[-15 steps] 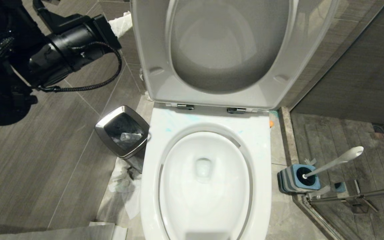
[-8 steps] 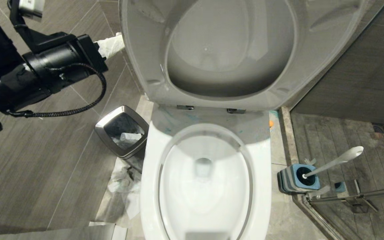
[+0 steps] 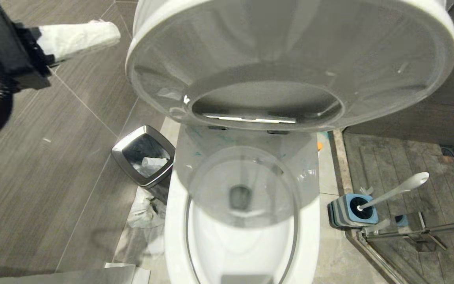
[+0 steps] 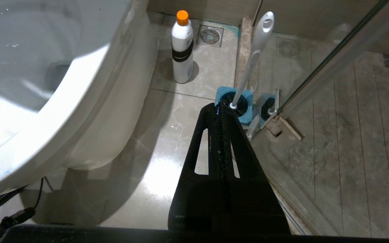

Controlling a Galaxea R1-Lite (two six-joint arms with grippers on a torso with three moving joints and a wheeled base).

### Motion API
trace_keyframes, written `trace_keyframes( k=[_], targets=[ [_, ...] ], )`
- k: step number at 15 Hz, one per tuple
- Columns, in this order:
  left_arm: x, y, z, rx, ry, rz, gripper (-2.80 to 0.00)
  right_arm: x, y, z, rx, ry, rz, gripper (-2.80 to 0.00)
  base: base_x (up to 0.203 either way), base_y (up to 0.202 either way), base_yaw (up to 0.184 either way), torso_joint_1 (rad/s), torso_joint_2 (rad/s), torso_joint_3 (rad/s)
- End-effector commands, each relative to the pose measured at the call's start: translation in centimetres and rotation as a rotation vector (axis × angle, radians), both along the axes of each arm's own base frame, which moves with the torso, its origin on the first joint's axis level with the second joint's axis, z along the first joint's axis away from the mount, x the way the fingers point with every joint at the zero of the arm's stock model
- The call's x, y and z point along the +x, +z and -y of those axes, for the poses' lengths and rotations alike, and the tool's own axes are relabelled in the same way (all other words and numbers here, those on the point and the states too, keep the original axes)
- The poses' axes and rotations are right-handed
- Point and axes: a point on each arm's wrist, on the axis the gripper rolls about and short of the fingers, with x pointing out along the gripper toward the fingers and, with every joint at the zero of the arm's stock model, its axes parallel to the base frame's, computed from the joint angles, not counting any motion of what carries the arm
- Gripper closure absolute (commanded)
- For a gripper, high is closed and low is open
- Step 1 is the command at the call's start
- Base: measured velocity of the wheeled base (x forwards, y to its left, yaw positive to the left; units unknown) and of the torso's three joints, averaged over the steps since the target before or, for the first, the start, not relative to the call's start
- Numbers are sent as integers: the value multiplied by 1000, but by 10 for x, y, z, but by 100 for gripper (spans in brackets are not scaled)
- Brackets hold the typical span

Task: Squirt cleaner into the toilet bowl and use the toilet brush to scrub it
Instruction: Close the toilet lid

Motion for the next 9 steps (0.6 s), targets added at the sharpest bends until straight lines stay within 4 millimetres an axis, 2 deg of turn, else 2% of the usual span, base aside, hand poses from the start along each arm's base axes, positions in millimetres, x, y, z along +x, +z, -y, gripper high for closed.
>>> trace_keyframes(
  k=[1, 5, 7, 9],
  targets=[
    [-29, 16, -11, -6, 5, -1, 0, 2, -7, 0, -1, 0, -24, 0, 0, 0, 0, 0, 0, 0],
    [-43, 24, -19, -13, 25, 29, 0, 2, -7, 0, -1, 0, -24, 0, 0, 0, 0, 0, 0, 0],
    [-44, 27, -19, -11, 20, 31, 0, 2, -7, 0, -1, 0, -24, 0, 0, 0, 0, 0, 0, 0],
    [-48, 24, -20, 47, 28, -9, 0, 2, -7, 0, -1, 0, -25, 0, 0, 0, 0, 0, 0, 0]
  ],
)
